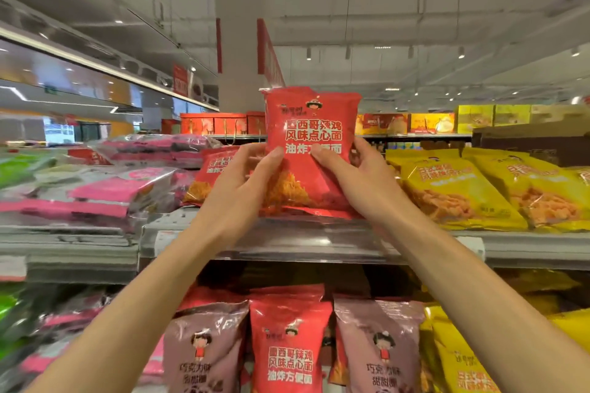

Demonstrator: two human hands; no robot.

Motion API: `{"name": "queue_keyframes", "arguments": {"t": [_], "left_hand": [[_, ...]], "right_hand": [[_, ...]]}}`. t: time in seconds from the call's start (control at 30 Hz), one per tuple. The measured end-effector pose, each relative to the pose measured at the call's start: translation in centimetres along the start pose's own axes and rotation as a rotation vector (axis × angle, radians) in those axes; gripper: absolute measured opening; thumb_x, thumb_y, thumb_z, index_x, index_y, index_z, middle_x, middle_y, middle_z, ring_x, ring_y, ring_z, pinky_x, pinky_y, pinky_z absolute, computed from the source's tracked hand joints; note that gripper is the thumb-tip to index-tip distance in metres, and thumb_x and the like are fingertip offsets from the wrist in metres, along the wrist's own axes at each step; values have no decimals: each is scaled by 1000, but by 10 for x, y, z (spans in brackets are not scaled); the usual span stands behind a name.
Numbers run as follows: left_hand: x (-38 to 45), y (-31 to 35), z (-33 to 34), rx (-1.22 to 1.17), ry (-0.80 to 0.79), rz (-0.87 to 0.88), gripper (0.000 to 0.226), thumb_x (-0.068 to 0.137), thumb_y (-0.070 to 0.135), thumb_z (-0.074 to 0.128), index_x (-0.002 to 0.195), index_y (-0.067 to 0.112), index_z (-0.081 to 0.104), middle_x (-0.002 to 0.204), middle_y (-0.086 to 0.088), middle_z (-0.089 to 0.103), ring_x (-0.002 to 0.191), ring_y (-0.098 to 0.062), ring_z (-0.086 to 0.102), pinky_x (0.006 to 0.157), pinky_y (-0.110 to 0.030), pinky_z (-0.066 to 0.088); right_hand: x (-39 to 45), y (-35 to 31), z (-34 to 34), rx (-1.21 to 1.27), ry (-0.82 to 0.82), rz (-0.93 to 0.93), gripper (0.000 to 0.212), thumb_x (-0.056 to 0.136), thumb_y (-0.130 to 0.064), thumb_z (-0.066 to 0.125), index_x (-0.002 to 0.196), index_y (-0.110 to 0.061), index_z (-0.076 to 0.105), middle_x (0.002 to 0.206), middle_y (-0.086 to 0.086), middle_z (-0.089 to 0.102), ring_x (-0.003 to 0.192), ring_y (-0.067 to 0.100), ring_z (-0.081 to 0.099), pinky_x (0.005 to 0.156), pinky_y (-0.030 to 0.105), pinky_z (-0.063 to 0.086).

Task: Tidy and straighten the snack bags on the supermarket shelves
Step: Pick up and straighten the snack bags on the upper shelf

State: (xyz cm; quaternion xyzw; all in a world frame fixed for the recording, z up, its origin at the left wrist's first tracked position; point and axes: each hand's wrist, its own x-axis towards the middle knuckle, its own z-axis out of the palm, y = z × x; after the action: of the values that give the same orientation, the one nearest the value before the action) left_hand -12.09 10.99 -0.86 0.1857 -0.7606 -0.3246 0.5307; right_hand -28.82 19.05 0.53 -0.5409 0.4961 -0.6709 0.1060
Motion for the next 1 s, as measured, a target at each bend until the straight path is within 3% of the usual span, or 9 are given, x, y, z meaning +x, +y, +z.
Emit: {"name": "queue_keyframes", "arguments": {"t": [0.1, 0.23, 0.33, 0.47, 0.6, 0.67, 0.77, 0.9, 1.0], "left_hand": [[14, -5, -6, -48, 35, -46, 58, 89, 59, 63, 138, 31, 48, 116, 9, 69, 92, -1, 73, 73, -23, 60], [28, -12, -29, -74, 67, -51, 49, 96, 42, 65, 138, 26, 45, 114, 8, 70, 86, 0, 74, 66, -17, 58], [37, -18, -57, -61, 88, -52, 50, 96, 42, 65, 139, 25, 45, 115, 6, 70, 91, -6, 75, 80, -28, 61], [46, -28, -98, -19, 131, -82, 41, 99, 40, 62, 133, 27, 44, 107, 10, 70, 93, -8, 73, 92, -38, 58], [49, -41, -122, 78, 105, -141, 37, 103, 32, 57, 134, 26, 38, 98, 8, 71, 71, -3, 74, 70, -27, 58], [49, -52, -127, 203, 61, -162, 47, 103, 36, 56, 142, 27, 32, 102, 7, 73, 77, -13, 76, 72, -35, 60], [49, -61, -127, 435, -18, -123, 64, 103, 39, 55, 153, 32, 16, 118, 12, 63, 99, -20, 66, 99, -37, 48], [57, -63, -127, 566, -117, -176, 71, 105, 42, 48, 162, 35, 5, 142, -3, 58, 123, -30, 59, 108, -40, 41], [64, -62, -136, 542, -218, -271, 69, 105, 45, 47, 161, 36, 8, 149, -7, 52, 121, -29, 58, 109, -43, 44]], "right_hand": [[13, -1, 22, 66, -30, 32, 31, 92, -41, 72, 121, -34, 62, 104, -12, 76, 87, 5, 76, 80, 28, 63], [27, -7, 48, 5, -85, 23, 34, 94, -41, 70, 126, -30, 64, 109, -11, 76, 93, 7, 75, 87, 31, 61], [33, -16, 61, -59, -164, 27, 47, 96, -45, 66, 138, -25, 56, 117, -11, 73, 99, 6, 74, 90, 28, 60], [36, -15, 64, -487, -120, -55, 63, 95, -60, 57, 146, -24, 45, 126, -12, 61, 115, 9, 61, 91, 27, 49], [34, 3, 58, -943, -124, -66, 67, 95, -64, 53, 147, -22, 46, 151, 0, 46, 136, 18, 46, 111, 38, 42], [32, 13, 61, -1075, -155, 39, 81, 93, -72, 47, 154, -21, 36, 160, 4, 35, 147, 24, 36, 120, 45, 33], [25, 18, 69, -1124, -161, 111, 90, 90, -79, 37, 160, -23, 24, 167, 6, 22, 151, 30, 30, 122, 51, 31], [21, 14, 73, -1076, -175, 158, 88, 92, -76, 43, 161, -24, 21, 166, 4, 26, 148, 27, 36, 119, 49, 35], [20, 16, 71, -1035, -113, 130, 83, 94, -68, 51, 158, -22, 28, 160, 4, 35, 143, 25, 42, 116, 46, 38]]}}
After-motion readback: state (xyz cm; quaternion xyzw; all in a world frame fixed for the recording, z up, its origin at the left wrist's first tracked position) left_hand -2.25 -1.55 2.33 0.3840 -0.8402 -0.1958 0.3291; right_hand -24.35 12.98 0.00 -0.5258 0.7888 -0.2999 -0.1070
